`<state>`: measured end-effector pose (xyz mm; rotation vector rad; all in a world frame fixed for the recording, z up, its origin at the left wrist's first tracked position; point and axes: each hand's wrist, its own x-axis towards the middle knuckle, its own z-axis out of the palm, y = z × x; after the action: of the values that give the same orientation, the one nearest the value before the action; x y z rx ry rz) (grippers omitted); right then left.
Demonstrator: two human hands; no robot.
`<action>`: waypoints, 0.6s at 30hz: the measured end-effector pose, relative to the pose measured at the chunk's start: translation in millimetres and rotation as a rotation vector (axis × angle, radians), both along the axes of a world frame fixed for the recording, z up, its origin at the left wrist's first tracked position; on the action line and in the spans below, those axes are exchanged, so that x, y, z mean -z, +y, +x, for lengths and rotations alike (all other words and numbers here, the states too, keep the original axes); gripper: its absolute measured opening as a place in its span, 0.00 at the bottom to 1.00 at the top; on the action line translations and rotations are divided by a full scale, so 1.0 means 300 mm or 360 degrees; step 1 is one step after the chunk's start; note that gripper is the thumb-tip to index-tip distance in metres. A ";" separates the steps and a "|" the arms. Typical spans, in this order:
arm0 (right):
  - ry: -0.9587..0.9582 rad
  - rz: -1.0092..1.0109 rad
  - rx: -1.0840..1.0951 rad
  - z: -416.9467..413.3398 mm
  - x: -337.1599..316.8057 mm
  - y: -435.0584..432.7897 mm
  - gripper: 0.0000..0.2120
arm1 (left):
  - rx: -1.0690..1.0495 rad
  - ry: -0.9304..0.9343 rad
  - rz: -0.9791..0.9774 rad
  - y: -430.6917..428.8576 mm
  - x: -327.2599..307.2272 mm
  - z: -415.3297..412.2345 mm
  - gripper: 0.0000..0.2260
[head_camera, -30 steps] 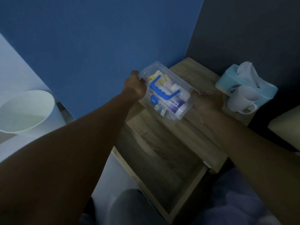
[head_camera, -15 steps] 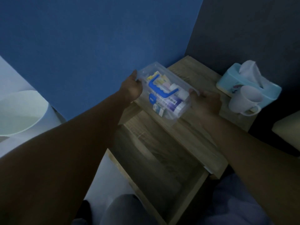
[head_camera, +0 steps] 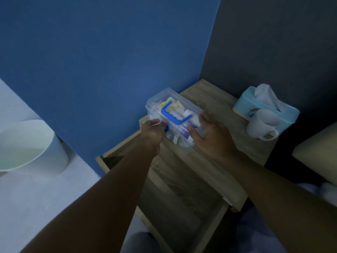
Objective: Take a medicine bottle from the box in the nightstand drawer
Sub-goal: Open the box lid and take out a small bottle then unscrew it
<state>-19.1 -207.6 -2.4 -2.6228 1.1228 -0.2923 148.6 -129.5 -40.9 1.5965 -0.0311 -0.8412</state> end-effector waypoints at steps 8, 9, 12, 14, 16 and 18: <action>0.0141 -0.0029 -0.0013 0.007 0.004 -0.015 0.49 | -0.0001 -0.0023 0.0079 0.027 0.013 -0.002 0.08; 0.0144 -0.0014 -0.0006 0.009 0.005 -0.014 0.50 | -0.0005 -0.0079 0.0103 0.030 0.006 -0.003 0.06; 0.0175 0.0003 -0.0015 0.013 -0.002 -0.013 0.52 | -0.0045 -0.0248 0.0123 0.041 0.007 -0.017 0.02; 0.0224 -0.0004 -0.0025 0.014 -0.013 -0.012 0.53 | -0.0005 -0.0431 0.0166 0.064 0.023 -0.038 0.08; 0.0291 0.0001 -0.0022 0.016 -0.021 -0.009 0.54 | 0.0182 -0.0740 0.0227 0.092 0.051 -0.056 0.14; 0.0370 0.0001 -0.0029 0.021 -0.025 -0.005 0.55 | 0.0479 -0.1083 0.0339 0.114 0.072 -0.065 0.19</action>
<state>-12.7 -209.3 5.2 -2.7179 1.1667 0.0180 129.1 -95.4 -62.5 2.0499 -0.6993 -0.4979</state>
